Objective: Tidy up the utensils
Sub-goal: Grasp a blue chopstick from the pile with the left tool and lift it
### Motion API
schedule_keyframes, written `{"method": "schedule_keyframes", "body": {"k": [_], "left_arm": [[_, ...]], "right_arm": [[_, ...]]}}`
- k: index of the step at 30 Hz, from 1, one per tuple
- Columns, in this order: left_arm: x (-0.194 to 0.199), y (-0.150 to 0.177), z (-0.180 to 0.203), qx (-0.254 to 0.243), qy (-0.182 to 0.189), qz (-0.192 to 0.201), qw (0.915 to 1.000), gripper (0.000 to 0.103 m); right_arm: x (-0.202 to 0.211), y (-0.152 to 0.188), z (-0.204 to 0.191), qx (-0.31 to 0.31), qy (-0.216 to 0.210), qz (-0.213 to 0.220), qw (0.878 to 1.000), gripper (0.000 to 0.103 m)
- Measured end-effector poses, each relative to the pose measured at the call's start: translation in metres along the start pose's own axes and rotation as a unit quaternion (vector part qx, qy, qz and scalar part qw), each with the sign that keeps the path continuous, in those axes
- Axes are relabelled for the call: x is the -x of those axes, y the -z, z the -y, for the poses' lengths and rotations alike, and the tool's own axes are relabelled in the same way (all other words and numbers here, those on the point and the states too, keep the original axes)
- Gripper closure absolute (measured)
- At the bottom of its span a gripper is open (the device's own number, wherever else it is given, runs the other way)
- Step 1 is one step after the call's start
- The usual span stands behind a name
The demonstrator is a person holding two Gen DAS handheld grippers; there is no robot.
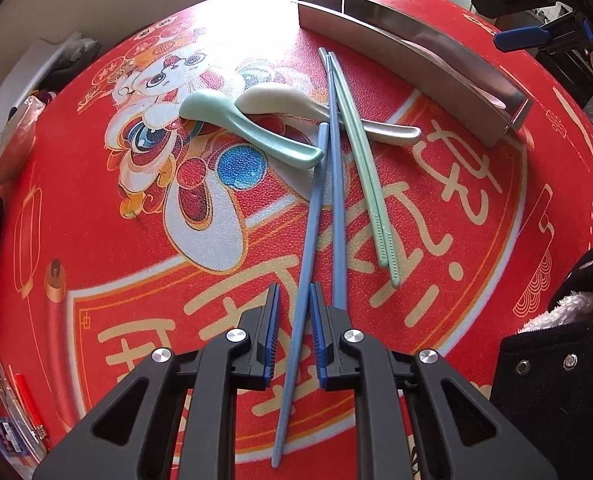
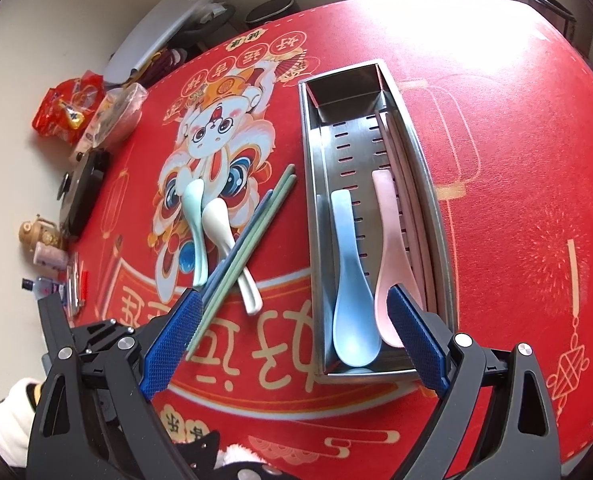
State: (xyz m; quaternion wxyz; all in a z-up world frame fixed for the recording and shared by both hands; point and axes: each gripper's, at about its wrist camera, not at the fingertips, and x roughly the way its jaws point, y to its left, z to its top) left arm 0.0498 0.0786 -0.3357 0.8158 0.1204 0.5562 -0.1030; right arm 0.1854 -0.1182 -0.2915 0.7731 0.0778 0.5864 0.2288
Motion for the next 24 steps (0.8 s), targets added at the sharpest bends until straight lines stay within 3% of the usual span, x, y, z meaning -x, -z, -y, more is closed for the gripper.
{"method": "schedule_keyframes", "body": {"k": [7,15,20,24], "left_arm": [[0.001,0.0,0.012,-0.03,-0.014,0.011,0.9994,0.098],[0.019,0.001,0.015,-0.02,0.02,0.039,0.9988,0.098],[0.044,-0.008,0.001,0.025,0.035,0.081,0.9958,0.098],[0.058,-0.014,-0.02,0.091,0.047,0.11,0.9887,0.098]], "right_arm": [[-0.003,0.0,-0.002,0.0,0.0,-0.005,1.0,0.013],[-0.002,0.0,0.0,-0.003,0.0,-0.004,1.0,0.013],[-0.002,-0.001,0.002,-0.008,-0.001,-0.006,1.0,0.013],[-0.003,-0.002,-0.002,-0.001,-0.004,-0.007,1.0,0.013]]}}
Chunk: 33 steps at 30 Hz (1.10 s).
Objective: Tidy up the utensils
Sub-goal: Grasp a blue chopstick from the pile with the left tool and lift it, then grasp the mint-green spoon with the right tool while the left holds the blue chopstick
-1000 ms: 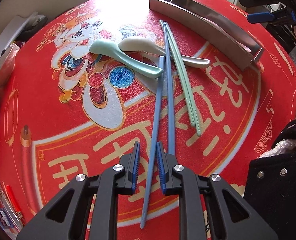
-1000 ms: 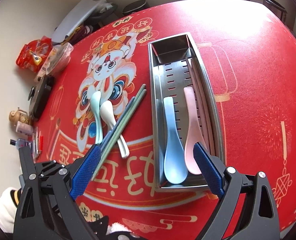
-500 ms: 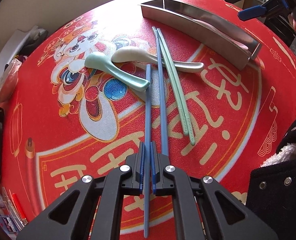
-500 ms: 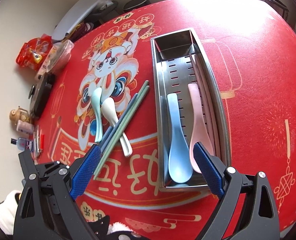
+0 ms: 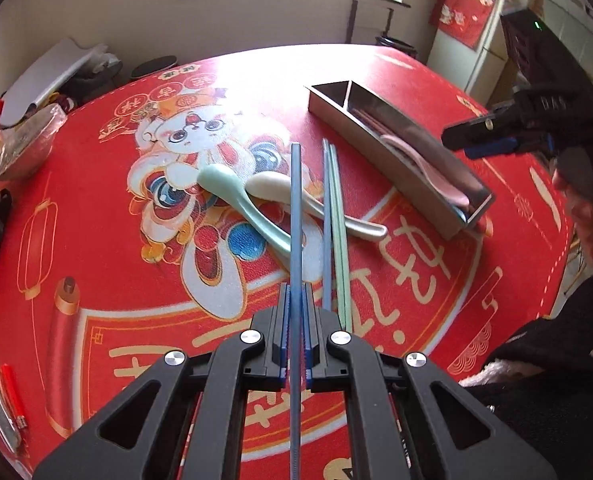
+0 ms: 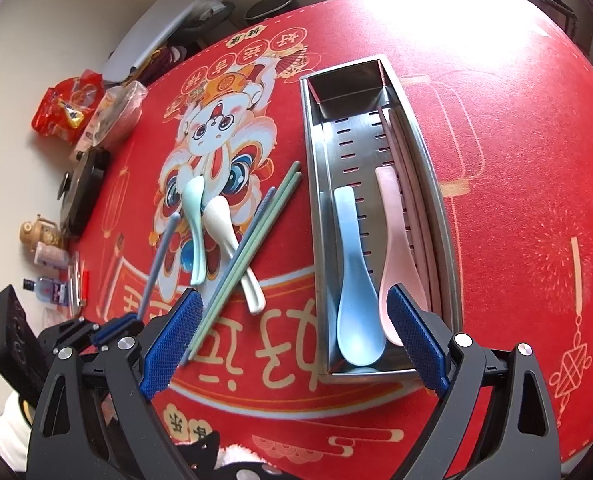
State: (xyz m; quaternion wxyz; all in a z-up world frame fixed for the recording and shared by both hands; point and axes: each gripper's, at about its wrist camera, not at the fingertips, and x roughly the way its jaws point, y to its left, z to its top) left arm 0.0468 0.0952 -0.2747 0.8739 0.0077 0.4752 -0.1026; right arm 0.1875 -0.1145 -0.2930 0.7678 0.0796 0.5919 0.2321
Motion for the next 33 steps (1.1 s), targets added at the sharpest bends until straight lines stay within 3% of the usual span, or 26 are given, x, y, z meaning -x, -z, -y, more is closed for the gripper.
{"method": "schedule_keyframes", "body": {"k": [6,13,15,16,18,22,33], "left_arm": [[0.021,-0.004,-0.031,0.113,0.007,0.042,0.9926,0.098],[0.037,0.008,-0.064,0.195,0.004,0.075,0.9778,0.098],[0.04,0.012,-0.074,0.212,0.004,0.08,0.9739,0.098],[0.042,0.014,-0.078,0.218,0.003,0.082,0.9725,0.098],[0.044,0.018,-0.085,0.226,-0.001,0.084,0.9706,0.098],[0.05,0.025,-0.099,0.24,-0.004,0.09,0.9666,0.098],[0.052,0.036,-0.12,0.257,0.002,0.087,0.9626,0.098]], "right_arm": [[-0.007,-0.004,-0.02,0.032,-0.013,-0.008,0.999,0.013],[-0.032,-0.014,-0.081,0.141,-0.044,-0.018,0.989,0.013],[-0.049,-0.017,-0.098,0.167,-0.056,-0.029,0.984,0.026],[-0.059,-0.019,-0.106,0.174,-0.06,-0.04,0.982,0.04],[-0.083,-0.021,-0.12,0.182,-0.061,-0.059,0.98,0.042],[-0.12,-0.022,-0.136,0.188,-0.049,-0.074,0.978,0.06],[-0.155,-0.039,-0.137,0.158,-0.001,-0.057,0.986,0.067]]}}
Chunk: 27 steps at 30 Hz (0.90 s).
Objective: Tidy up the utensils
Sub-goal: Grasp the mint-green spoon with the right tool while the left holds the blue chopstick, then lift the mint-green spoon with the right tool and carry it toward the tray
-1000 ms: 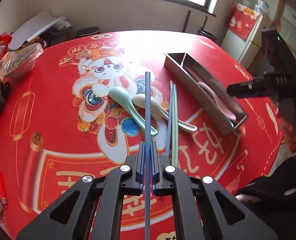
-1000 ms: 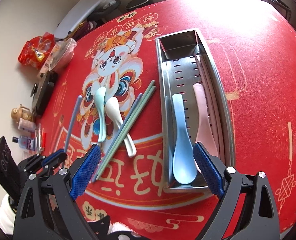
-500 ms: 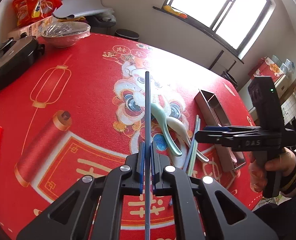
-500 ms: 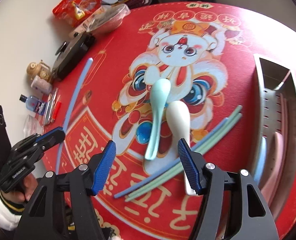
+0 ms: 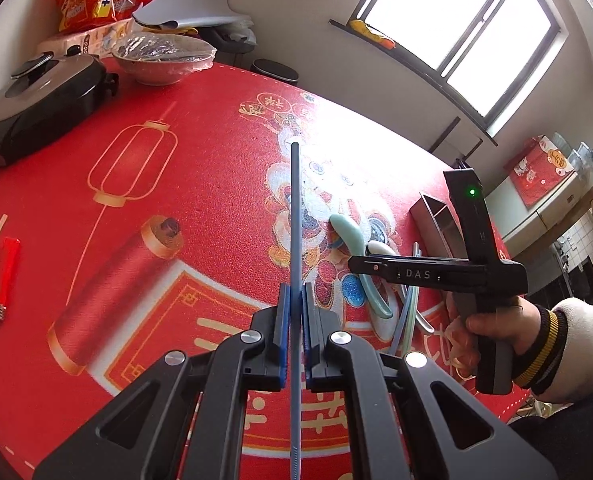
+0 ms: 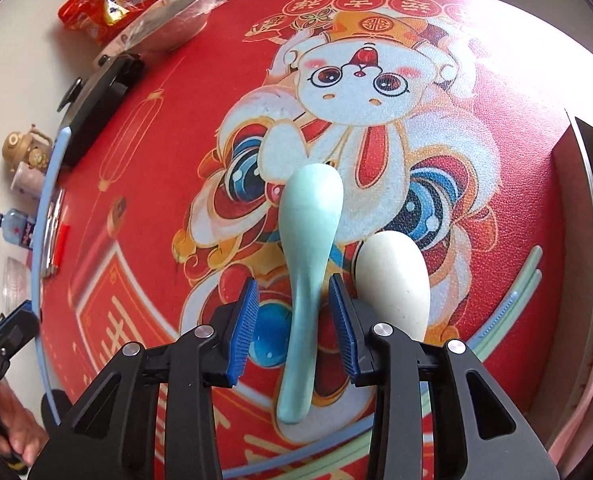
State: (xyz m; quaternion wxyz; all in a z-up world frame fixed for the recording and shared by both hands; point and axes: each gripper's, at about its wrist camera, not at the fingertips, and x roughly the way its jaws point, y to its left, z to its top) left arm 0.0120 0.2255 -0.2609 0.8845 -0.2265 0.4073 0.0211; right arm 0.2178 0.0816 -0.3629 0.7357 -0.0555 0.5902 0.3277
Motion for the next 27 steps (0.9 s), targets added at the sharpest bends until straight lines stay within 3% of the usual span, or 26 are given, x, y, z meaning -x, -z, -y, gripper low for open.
{"method": "schedule_keyframes", "body": {"k": [3,4,5,13,23,27], "left_arm": [[-0.001,-0.001,-0.002,-0.001,0.001,-0.003,1.0,0.098],[-0.002,-0.002,-0.001,-0.002,0.002,-0.004,1.0,0.098],[-0.002,-0.002,-0.001,-0.004,0.003,-0.005,1.0,0.098],[-0.006,-0.003,0.002,-0.01,0.006,-0.009,0.9999,0.098],[-0.004,0.001,0.0,-0.006,0.007,-0.006,0.9999,0.098],[-0.003,0.003,-0.002,-0.001,0.005,-0.007,1.0,0.098]], "right_arm": [[-0.001,-0.003,-0.003,0.007,0.014,0.006,1.0,0.072],[-0.002,-0.003,-0.005,0.012,0.021,0.006,1.0,0.082],[-0.003,-0.003,-0.006,0.016,0.025,0.005,1.0,0.085],[0.004,0.001,-0.019,0.037,0.041,0.0,0.999,0.09],[0.006,0.008,-0.026,0.035,0.011,-0.009,0.999,0.09],[0.005,0.008,-0.028,0.036,0.02,-0.007,0.999,0.09]]}}
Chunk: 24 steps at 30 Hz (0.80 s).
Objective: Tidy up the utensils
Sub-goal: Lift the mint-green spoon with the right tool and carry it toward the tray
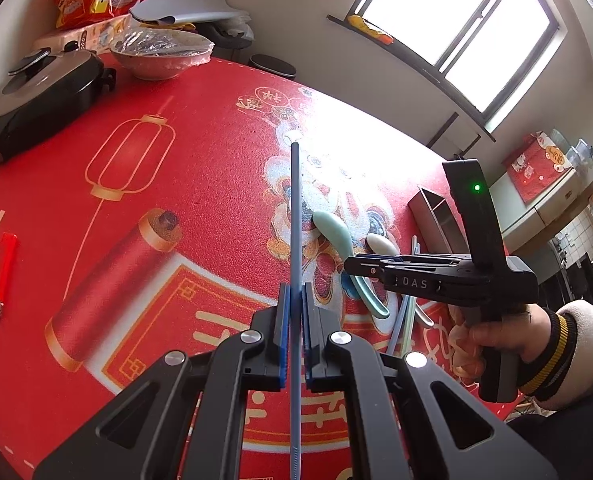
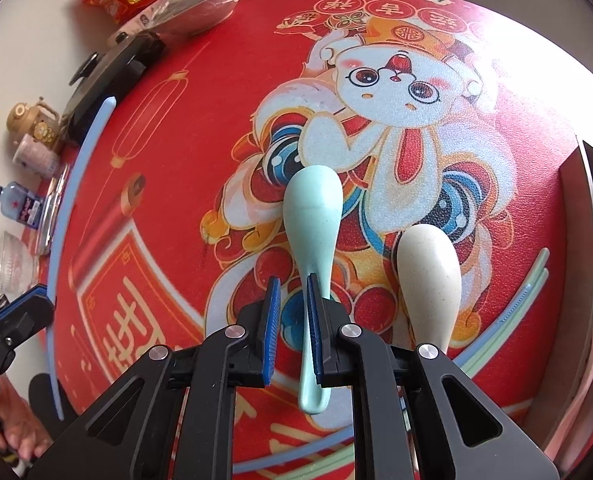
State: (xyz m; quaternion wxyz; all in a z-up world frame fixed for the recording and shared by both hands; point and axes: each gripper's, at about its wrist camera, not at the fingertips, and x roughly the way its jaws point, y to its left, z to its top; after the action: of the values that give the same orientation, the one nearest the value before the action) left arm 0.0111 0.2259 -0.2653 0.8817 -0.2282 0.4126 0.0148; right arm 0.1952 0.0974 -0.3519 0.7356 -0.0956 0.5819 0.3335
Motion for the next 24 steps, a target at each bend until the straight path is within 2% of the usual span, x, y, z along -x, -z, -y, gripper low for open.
{"method": "schedule_keyframes", "body": {"k": [3,6,10,12,17,24], "left_arm": [[0.002,0.001,-0.001,0.002,-0.001,0.001,1.0,0.098],[0.003,0.002,0.0,0.003,-0.001,0.003,1.0,0.098],[0.005,0.004,-0.001,0.005,-0.004,0.003,1.0,0.098],[0.006,0.003,-0.001,0.006,-0.005,0.003,1.0,0.098],[0.008,0.003,-0.004,0.012,-0.008,0.007,0.9999,0.098],[0.006,0.002,-0.003,0.013,-0.008,0.007,0.9999,0.098]], "right_arm": [[0.002,-0.004,0.008,-0.012,0.015,0.009,1.0,0.088],[-0.003,-0.01,0.017,-0.027,0.003,0.006,1.0,0.084],[-0.013,-0.016,0.015,-0.022,-0.01,-0.004,1.0,0.072],[-0.014,-0.017,0.013,-0.017,-0.014,0.0,1.0,0.072],[-0.011,-0.016,0.002,0.003,-0.02,-0.004,1.0,0.087],[-0.006,-0.013,-0.008,0.018,-0.042,-0.009,0.999,0.091]]}}
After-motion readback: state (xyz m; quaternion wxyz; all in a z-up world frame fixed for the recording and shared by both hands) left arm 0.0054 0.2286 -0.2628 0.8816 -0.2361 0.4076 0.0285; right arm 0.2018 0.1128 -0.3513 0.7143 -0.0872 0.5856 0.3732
